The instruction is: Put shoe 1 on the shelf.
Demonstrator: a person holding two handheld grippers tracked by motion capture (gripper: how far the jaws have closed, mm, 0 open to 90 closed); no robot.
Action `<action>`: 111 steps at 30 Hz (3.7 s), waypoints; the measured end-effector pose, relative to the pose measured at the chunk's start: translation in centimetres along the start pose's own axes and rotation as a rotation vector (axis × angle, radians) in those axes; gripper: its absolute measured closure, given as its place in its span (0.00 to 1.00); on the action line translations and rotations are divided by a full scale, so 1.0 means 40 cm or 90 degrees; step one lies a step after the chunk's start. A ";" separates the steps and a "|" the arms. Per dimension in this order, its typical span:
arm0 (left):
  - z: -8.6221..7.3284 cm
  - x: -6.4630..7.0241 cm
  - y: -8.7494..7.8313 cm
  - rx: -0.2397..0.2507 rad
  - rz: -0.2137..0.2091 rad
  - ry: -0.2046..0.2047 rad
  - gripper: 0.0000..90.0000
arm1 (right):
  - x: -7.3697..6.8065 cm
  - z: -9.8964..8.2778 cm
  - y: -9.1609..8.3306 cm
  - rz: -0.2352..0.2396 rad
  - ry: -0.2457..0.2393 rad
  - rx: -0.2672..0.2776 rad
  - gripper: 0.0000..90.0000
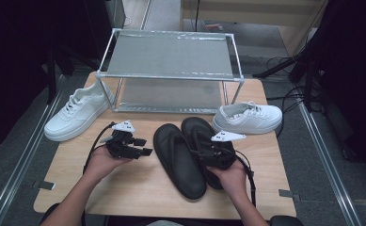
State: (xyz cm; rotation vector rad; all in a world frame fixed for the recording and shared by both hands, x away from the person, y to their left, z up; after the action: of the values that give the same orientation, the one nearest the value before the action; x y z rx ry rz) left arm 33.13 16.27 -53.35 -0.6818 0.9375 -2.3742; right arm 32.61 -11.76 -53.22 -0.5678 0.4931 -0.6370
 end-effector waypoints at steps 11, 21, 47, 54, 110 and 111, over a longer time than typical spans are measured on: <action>-0.001 -0.003 -0.002 0.001 0.005 -0.001 0.48 | -0.003 -0.004 0.012 -0.005 0.002 -0.006 0.45; -0.002 -0.009 -0.002 0.000 0.009 -0.003 0.47 | -0.019 -0.013 0.047 -0.012 -0.007 -0.024 0.44; -0.003 -0.021 -0.011 0.008 0.013 -0.004 0.46 | -0.024 -0.026 0.071 -0.076 -0.012 -0.035 0.75; -0.002 -0.021 -0.014 0.010 0.011 -0.002 0.46 | -0.020 -0.023 0.067 -0.074 0.010 -0.043 0.78; -0.102 -0.008 -0.088 0.032 0.058 -0.048 0.44 | 0.016 0.158 0.112 -0.049 -0.026 -0.006 0.84; -0.103 -0.007 -0.088 0.031 0.057 -0.047 0.44 | 0.020 0.167 0.120 -0.051 -0.025 -0.002 0.84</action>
State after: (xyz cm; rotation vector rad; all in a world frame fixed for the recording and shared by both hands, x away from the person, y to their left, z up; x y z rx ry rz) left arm 29.94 20.63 -53.52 -0.6899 0.8575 -2.2696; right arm 39.04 -6.86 -51.48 -0.6040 0.4364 -0.6997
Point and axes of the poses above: each handheld gripper's, and its own axes: y roughly forward along the jaws, z roughly out of its top, x roughly to its right, the point moved 5 cm from there along y, roughly forward along the jaws, and after that the axes turned 4 degrees about -x, right-handed, at the moved point
